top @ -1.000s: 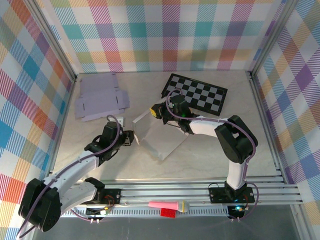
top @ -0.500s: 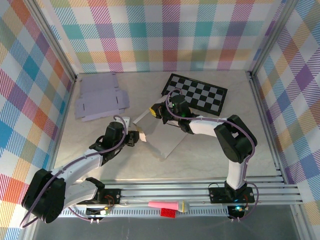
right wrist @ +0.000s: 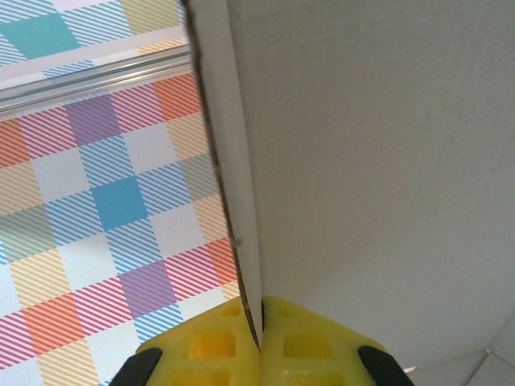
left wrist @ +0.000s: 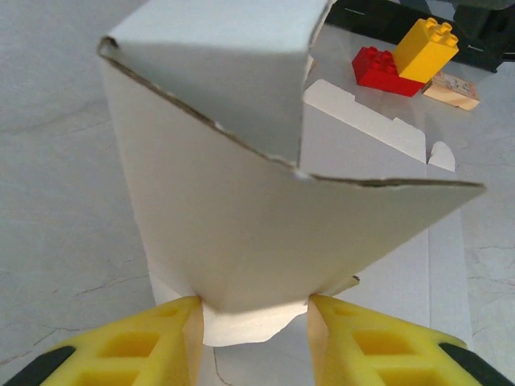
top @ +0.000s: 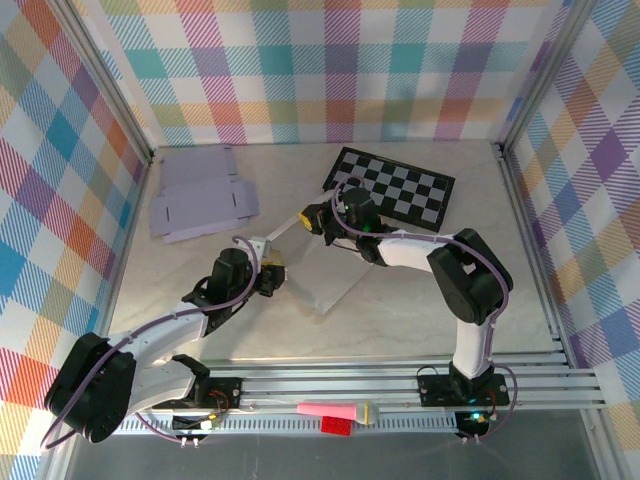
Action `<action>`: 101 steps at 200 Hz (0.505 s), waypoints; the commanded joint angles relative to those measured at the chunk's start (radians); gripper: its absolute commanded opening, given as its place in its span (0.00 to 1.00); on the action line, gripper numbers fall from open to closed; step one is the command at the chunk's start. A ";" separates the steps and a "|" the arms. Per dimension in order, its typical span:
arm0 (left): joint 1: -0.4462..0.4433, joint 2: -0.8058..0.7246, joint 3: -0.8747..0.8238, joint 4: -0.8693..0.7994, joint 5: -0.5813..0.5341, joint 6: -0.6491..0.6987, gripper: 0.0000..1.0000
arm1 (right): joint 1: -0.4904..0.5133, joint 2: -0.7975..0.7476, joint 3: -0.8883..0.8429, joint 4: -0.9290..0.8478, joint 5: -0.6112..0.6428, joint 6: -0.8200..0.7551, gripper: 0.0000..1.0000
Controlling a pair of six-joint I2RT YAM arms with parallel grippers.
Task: Fold the paper box
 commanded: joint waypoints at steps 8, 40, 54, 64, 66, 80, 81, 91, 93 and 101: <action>-0.015 -0.005 -0.003 0.027 -0.017 0.027 0.38 | 0.003 0.009 0.028 0.034 -0.029 0.013 0.00; -0.015 0.024 0.019 0.010 -0.051 0.069 0.37 | 0.003 0.003 0.015 0.032 -0.035 0.012 0.00; -0.015 0.048 0.033 0.014 -0.051 0.072 0.36 | 0.004 0.001 0.010 0.034 -0.038 0.015 0.00; -0.015 0.063 0.039 0.022 -0.059 0.067 0.36 | 0.004 0.001 0.007 0.034 -0.042 0.015 0.00; -0.015 0.064 0.040 0.025 -0.061 0.066 0.36 | 0.004 0.000 0.006 0.036 -0.043 0.015 0.00; -0.015 0.077 0.045 0.045 -0.084 0.054 0.37 | 0.007 -0.003 -0.002 0.034 -0.045 0.009 0.00; -0.015 0.078 0.044 0.046 -0.086 0.052 0.37 | 0.008 -0.003 -0.002 0.033 -0.046 0.008 0.00; -0.015 0.088 0.049 0.058 -0.092 0.047 0.37 | 0.011 -0.005 -0.011 0.033 -0.047 -0.001 0.00; -0.015 0.090 0.050 0.060 -0.092 0.047 0.37 | 0.012 -0.005 -0.013 0.033 -0.047 -0.004 0.00; -0.015 0.098 0.054 0.067 -0.093 0.045 0.37 | 0.014 -0.004 -0.023 0.059 -0.049 -0.014 0.00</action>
